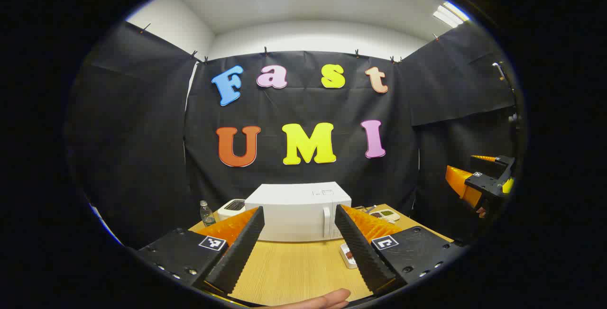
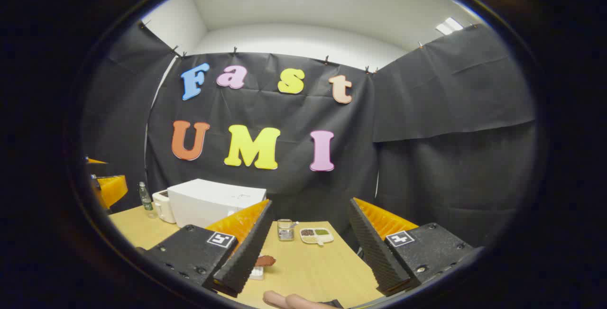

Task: Open the microwave oven with the left hand, put the food in, and close the microwave oven.

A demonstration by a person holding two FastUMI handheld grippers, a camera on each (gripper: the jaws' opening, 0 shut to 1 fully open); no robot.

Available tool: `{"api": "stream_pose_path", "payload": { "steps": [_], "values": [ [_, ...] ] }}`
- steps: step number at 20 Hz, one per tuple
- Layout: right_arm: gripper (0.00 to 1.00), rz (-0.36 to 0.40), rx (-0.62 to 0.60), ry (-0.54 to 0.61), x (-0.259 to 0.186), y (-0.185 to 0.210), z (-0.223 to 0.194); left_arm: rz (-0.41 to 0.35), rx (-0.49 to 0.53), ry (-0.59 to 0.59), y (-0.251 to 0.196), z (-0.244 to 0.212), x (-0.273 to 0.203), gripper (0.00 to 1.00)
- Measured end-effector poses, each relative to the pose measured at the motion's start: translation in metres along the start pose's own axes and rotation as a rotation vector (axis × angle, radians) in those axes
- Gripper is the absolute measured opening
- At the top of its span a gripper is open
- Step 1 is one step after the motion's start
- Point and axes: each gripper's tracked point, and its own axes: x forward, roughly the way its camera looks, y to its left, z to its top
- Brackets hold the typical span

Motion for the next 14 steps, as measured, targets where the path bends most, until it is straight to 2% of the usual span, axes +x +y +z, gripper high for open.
{"api": "stream_pose_path", "payload": {
  "steps": [2, 3, 4, 6, 7, 8, 12, 14],
  "values": [
    [1.0, 0.006, 0.003, -0.004, -0.001, 0.0, 0.0, -0.002, -0.01, 0.001, 0.001, 0.0, 0.001, 0.95],
    [0.91, 0.007, 0.004, -0.008, -0.001, 0.001, 0.001, -0.008, -0.013, 0.007, -0.001, -0.002, 0.002, 0.95],
    [1.0, 0.006, 0.006, -0.012, -0.002, 0.0, 0.002, -0.016, -0.016, 0.005, -0.002, -0.001, 0.002, 0.95],
    [1.0, 0.004, 0.011, -0.015, -0.003, -0.001, 0.002, -0.017, -0.014, -0.003, -0.002, -0.001, 0.003, 0.95],
    [0.9, 0.005, 0.014, -0.013, -0.003, -0.002, -0.001, -0.019, -0.014, -0.002, -0.003, -0.003, 0.003, 0.95],
    [1.0, 0.008, 0.017, -0.015, -0.004, -0.002, 0.0, -0.023, -0.014, -0.004, -0.004, -0.003, 0.003, 0.95],
    [1.0, -0.035, 0.013, -0.053, -0.003, -0.017, 0.008, 0.03, -0.029, -0.031, 0.008, 0.002, 0.003, 0.95],
    [1.0, -0.047, 0.012, -0.07, -0.004, -0.02, 0.009, 0.027, -0.012, -0.036, 0.003, 0.001, 0.007, 0.95]
  ]
}}
